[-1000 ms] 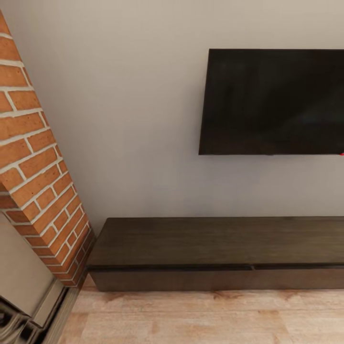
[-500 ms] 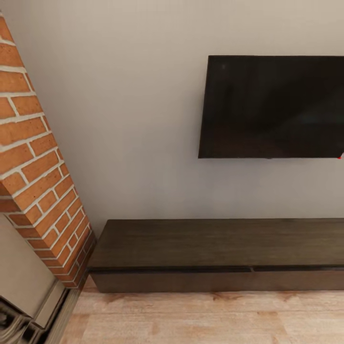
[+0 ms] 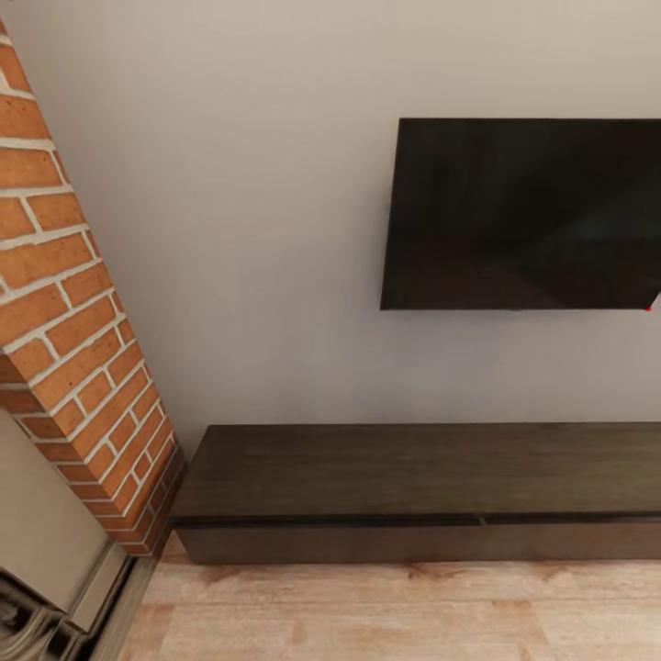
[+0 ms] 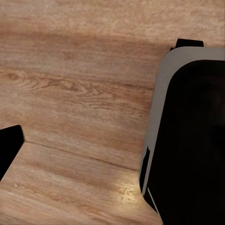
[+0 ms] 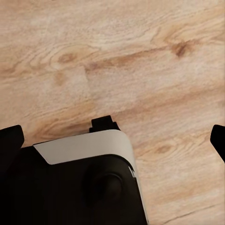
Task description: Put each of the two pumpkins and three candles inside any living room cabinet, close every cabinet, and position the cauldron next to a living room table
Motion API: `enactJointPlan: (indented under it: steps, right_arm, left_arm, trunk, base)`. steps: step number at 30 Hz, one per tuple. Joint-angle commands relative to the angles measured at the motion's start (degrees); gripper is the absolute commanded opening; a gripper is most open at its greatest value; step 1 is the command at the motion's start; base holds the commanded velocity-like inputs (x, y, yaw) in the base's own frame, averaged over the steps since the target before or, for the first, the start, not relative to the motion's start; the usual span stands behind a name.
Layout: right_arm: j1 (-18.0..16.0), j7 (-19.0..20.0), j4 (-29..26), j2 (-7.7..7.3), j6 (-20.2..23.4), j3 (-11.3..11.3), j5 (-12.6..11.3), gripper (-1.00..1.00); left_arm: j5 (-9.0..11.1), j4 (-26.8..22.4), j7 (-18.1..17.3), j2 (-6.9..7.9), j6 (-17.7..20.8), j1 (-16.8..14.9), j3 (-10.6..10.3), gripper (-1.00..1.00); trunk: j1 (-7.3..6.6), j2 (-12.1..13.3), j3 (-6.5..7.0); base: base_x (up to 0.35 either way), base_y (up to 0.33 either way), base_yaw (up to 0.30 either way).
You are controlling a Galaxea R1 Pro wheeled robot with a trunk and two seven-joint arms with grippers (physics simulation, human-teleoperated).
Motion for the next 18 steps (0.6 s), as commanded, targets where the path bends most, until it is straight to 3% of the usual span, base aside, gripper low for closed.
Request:
enactJointPlan:
  steps: [1,18]
  right_arm:
    - [-0.1,0.0,0.1,0.09,-0.2,0.5,-0.4,1.00]
    - [-0.1,0.0,0.1,0.01,-0.2,0.5,-0.3,1.00]
  left_arm:
    - [0.4,-0.1,0.2,0.07,-0.1,0.0,-0.5,1.00]
    - [0.5,-0.1,0.2,0.28,-0.1,0.3,-0.5,1.00]
  trunk:
    - [-0.23,0.4,0.13]
    - [-3.96,7.2,3.18]
  base:
    - [0.000,0.000,0.000]
    - [0.000,0.000,0.000]
